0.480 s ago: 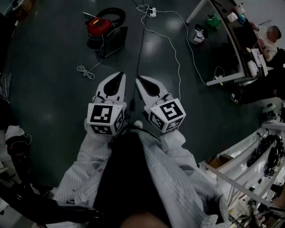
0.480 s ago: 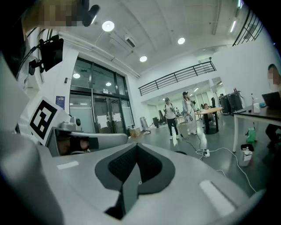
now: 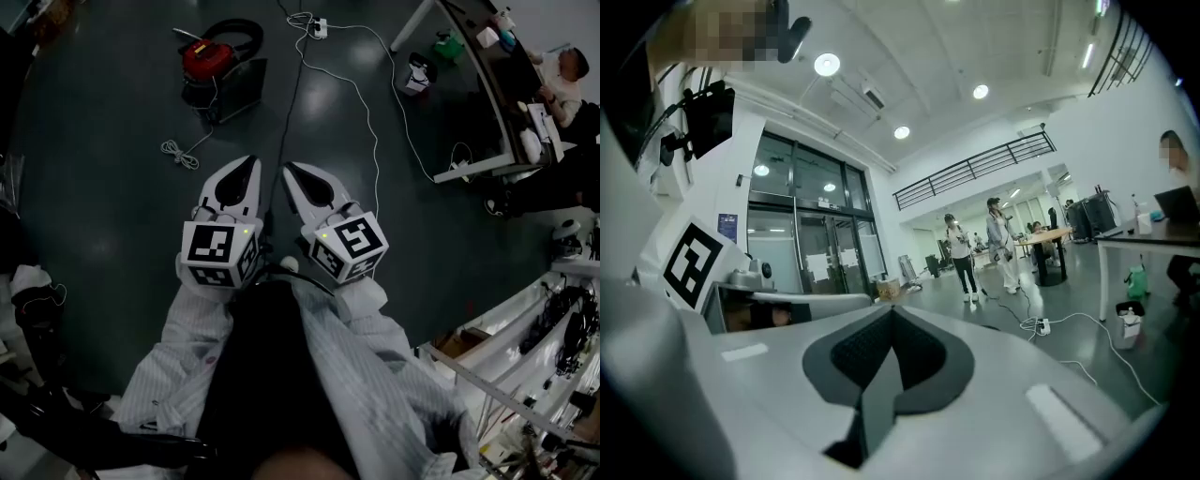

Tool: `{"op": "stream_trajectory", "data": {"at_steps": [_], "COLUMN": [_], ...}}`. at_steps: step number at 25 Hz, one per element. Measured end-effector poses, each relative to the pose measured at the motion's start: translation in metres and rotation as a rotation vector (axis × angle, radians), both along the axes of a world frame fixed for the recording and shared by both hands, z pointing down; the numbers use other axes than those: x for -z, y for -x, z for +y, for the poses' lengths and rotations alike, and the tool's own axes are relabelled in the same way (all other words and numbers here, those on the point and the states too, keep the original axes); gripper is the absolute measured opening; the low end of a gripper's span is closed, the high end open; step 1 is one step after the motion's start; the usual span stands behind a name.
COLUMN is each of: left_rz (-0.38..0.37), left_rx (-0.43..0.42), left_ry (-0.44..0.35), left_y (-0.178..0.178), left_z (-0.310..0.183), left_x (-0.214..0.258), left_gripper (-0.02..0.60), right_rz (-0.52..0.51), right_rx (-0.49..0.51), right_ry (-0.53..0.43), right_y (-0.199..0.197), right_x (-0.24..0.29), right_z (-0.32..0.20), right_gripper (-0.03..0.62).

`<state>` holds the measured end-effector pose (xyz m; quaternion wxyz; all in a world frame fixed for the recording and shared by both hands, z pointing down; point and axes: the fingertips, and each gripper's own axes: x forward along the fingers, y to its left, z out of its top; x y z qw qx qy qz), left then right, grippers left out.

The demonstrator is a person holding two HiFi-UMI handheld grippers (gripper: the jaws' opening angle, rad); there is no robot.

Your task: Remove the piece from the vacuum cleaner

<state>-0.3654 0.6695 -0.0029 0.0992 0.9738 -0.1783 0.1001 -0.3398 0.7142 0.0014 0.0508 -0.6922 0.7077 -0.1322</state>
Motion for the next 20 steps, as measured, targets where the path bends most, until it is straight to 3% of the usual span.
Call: {"op": "stream_trajectory", "data": {"at_steps": [11, 15, 20], "left_rz": [-0.028, -0.067, -0.093], "left_rx": [0.085, 0.078, 0.074], "left_ry": [0.031, 0.032, 0.017], "left_y": [-0.012, -0.037, -0.083], "left_z": [-0.022, -0.055, -0.139], "left_x": [-0.025, -0.047, -0.059], "left_gripper": [0.005, 0.005, 0.005], "right_rz": [-0.066, -0.09, -0.091], "right_rx": [-0.019, -0.014, 0.02], "right_ry": [0.047, 0.063, 0.078], "right_y": [-0.032, -0.062, -0.108], "right_x": [-0.035, -0.053, -0.062], "right_z": [0.012, -0.029, -0.121], "right_gripper": [0.002, 0.002, 0.002]}}
